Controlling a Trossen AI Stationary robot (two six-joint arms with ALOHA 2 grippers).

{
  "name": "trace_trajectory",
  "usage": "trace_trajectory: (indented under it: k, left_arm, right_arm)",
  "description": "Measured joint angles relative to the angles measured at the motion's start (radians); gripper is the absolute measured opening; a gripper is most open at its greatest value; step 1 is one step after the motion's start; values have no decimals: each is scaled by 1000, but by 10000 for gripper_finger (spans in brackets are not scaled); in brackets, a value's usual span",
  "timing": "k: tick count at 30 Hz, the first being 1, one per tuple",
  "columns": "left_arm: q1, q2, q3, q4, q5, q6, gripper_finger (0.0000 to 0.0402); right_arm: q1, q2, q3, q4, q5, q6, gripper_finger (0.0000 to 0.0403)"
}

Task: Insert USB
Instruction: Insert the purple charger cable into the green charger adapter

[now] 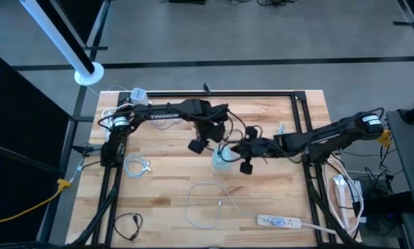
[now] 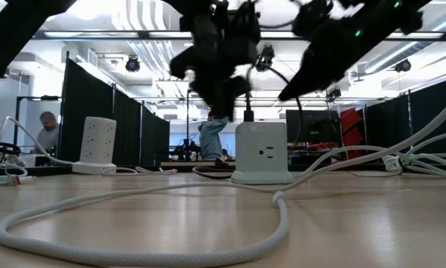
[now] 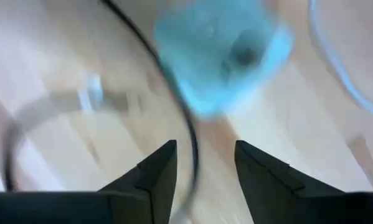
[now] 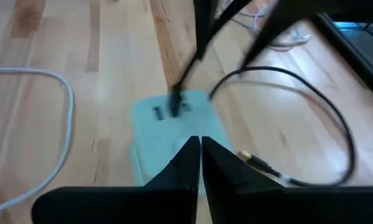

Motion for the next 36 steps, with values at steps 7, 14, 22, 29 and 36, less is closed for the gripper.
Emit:
trace_trajectory:
  k: [7, 14, 22, 29, 36]
  left_arm:
    - [5, -10, -1, -75, -36, -133, 128]
    - [9, -46, -2, -104, -156, -246, 101]
    - [17, -219, -28, -79, -242, -326, 66]
    - [42, -498, -350, 339, 8, -334, 63]
    - [68, -764, -794, 990, 48, -525, 63]
  right_arm:
    - [0, -127, 0, -112, -1, 3, 0]
    - [0, -194, 0, -196, -1, 18, 0]
    - [2, -313, 60, -216, -1, -14, 0]
    - [-5, -365, 80, -200, -2, -94, 0]
    - [-38, -359, 106, -103, -1, -212, 0]
